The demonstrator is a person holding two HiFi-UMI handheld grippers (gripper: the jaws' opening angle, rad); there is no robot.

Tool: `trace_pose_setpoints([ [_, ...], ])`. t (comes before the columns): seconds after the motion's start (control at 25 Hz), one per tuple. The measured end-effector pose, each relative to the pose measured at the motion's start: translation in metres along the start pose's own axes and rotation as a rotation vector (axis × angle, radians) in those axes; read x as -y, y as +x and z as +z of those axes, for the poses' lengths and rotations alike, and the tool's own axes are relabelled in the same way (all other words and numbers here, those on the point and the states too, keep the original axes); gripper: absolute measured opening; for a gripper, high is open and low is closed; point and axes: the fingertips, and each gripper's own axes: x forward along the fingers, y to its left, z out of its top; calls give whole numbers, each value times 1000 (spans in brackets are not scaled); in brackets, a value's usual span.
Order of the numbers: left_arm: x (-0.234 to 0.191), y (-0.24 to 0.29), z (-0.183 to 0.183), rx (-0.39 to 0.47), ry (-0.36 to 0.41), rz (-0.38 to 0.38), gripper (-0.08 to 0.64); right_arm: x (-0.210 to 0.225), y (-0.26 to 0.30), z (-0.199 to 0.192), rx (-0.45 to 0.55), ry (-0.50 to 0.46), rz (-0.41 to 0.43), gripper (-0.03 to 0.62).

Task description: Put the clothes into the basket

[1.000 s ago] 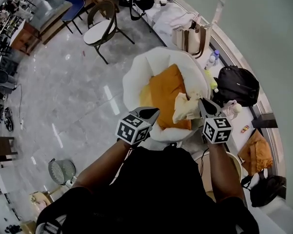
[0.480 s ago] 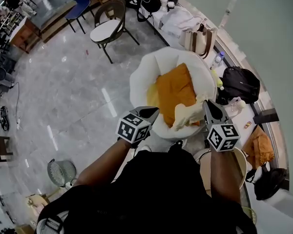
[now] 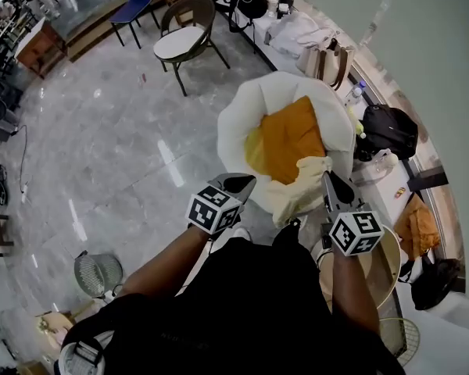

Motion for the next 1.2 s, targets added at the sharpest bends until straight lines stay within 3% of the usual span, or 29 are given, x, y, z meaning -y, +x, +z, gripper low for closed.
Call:
trace_pose_setpoints([
  [0.28, 2, -28, -14, 26, -8, 17, 2, -54, -4, -19, -40, -19, 82, 32],
  [0.6, 14, -62, -35, 89, -77, 124, 0, -87, -17, -26, -74, -55, 216, 32],
  [0.92, 78, -82, -72, 140, -162, 235, 2, -93, -81, -51, -98, -132, 335, 32],
  [1.2, 139, -101, -120, 151, -243, 327, 1, -85, -125, -98, -154, -109, 406, 32],
])
